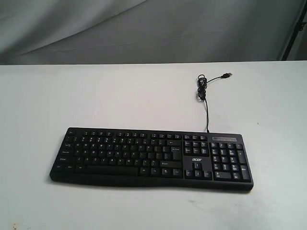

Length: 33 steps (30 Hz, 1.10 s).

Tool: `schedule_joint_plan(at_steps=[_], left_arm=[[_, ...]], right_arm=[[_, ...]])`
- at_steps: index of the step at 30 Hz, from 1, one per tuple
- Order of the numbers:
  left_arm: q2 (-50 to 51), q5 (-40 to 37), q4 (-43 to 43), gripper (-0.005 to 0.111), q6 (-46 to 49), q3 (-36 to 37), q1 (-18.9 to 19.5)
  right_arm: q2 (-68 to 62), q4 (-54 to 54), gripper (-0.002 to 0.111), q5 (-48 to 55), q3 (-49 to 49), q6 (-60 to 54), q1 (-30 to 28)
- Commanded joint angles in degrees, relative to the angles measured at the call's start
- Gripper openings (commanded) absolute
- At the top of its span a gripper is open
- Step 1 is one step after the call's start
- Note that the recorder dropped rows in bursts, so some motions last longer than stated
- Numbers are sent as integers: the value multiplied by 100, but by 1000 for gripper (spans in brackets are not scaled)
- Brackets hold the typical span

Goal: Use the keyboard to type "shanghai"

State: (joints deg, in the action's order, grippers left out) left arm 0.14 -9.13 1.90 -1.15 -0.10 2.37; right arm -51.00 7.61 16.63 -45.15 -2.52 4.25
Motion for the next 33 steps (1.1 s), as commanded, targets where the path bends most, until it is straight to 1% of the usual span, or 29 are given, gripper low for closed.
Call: schedule_joint_plan(at_steps=[1,4,7,11,15,18,20,24,28,29,30,33], left_arm=[[-14,31,-11,0,-15,10,-37],[-14,31,-11,0,-15,10,-37],[-14,31,-11,0,-15,10,-37],[-14,31,-11,0,-15,10,-37],[-14,31,-11,0,-15,10,-37],[-14,31,-11,0,-15,10,-37],[-14,31,-11,0,-15,10,-37],[-14,31,-11,0,-15,10,-37],[-14,31,-11,0,-15,10,-37],[-14,31,-11,0,-15,10,-37],[-14,31,-11,0,-15,10,-37],[-14,46,-11,0,-15,10,-37]], right_arm=[[849,-168,0,-977,1573,25,-287],[1037,-168,0,-1723,2635,252,-287],[1579,-298,0,-2198,3384,295,-311],[2404,-486,0,-2509,3924,295,-311],[2924,-513,0,-2448,4119,348,-311],[3261,-513,0,-2268,4210,626,-457],[3456,-513,0,-1921,4210,617,-636],[3982,-840,0,-917,4210,535,-1003],[4764,-1071,0,252,4210,535,-1102],[4977,-1071,0,380,4210,535,-1102],[5100,-1032,0,289,4282,535,-1102],[5100,-978,0,228,4515,589,-1091]])
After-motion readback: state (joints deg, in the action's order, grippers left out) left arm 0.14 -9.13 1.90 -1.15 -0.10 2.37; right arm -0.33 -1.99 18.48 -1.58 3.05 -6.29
